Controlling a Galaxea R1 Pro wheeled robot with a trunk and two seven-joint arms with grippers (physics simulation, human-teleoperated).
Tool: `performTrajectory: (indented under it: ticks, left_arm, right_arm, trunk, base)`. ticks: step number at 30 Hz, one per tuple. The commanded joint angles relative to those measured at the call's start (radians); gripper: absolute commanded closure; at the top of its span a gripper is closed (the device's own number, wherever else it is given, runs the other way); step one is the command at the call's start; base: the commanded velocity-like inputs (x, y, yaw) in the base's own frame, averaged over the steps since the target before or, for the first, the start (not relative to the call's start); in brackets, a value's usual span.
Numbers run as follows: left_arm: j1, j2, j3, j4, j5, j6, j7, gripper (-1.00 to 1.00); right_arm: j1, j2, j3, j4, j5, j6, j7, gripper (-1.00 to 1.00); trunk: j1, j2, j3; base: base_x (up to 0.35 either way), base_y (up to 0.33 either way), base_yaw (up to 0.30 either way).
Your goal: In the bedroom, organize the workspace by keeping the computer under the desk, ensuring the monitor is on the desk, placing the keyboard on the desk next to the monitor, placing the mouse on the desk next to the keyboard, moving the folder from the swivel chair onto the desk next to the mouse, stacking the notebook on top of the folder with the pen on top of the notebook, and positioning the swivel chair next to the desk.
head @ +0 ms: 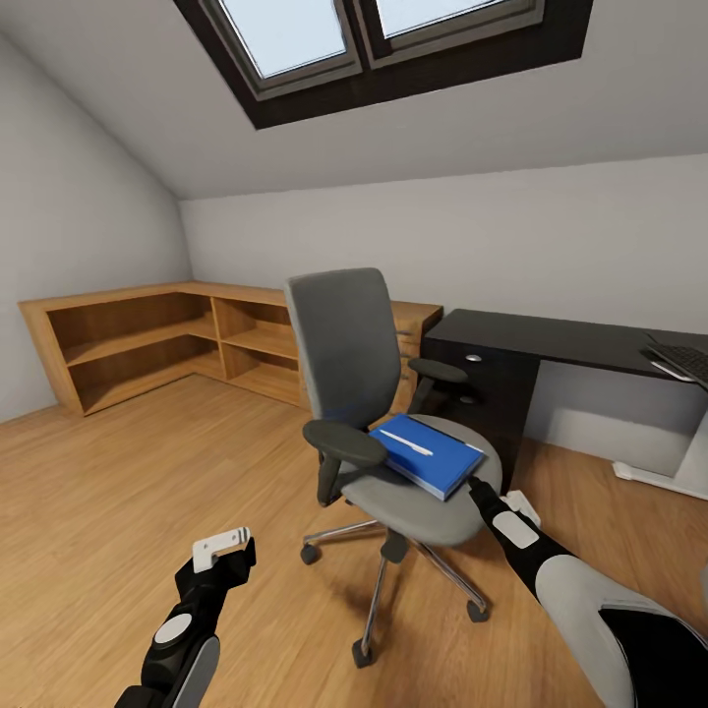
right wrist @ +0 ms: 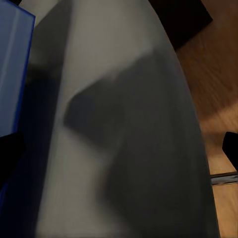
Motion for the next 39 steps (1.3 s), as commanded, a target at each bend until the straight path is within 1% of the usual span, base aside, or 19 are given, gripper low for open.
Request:
performTrajectory:
  ticks: [1, 13, 21, 25, 36, 39]
  left_arm:
    - [-0.001, 0.001, -0.003, -0.001, 0.008, 0.003, 0.009, -1.0]
    - [-0.001, 0.001, -0.003, -0.001, 0.009, 0.004, 0.009, -1.0]
    - [-0.001, 0.001, -0.004, 0.0, 0.009, 0.004, 0.009, -1.0]
    - [-0.001, 0.001, -0.004, 0.0, 0.009, 0.004, 0.009, -1.0]
    - [-0.001, 0.001, -0.004, 0.0, 0.008, 0.004, 0.009, -1.0]
    - [-0.001, 0.001, -0.016, 0.0, 0.009, 0.004, 0.009, -1.0]
  right_arm:
    - [0.0, 0.0, -0.006, -0.001, 0.0, -0.001, -0.002, -1.0]
    - [0.0, -0.001, -0.006, -0.001, 0.001, 0.0, -0.002, -1.0]
    - [0.0, -0.002, -0.006, -0.002, 0.001, 0.001, -0.002, -1.0]
    - [0.0, -0.001, -0.005, -0.002, 0.001, 0.0, -0.002, -1.0]
    - [0.0, 0.0, -0.005, -0.002, 0.001, -0.001, -0.002, -1.0]
    - [0.0, 0.0, -0.004, -0.001, 0.002, -0.001, -0.002, -1.0]
  trunk:
    - [0.0, 0.0, -0.001]
    - [0.0, 0.0, -0.001]
    - [0.0, 0.0, -0.001]
    - [0.0, 0.0, -0.001]
    - [0.0, 0.0, -0.001]
    - [0.0, 0.0, -0.001]
  base:
    - [0.0, 0.0, 0.002]
    - [0.006, 0.0, 0.0]
    - [0.264, 0.0, 0.002]
    - [0.209, 0.0, 0.153]
    - [0.013, 0.0, 0.219]
    - [0.0, 0.0, 0.222]
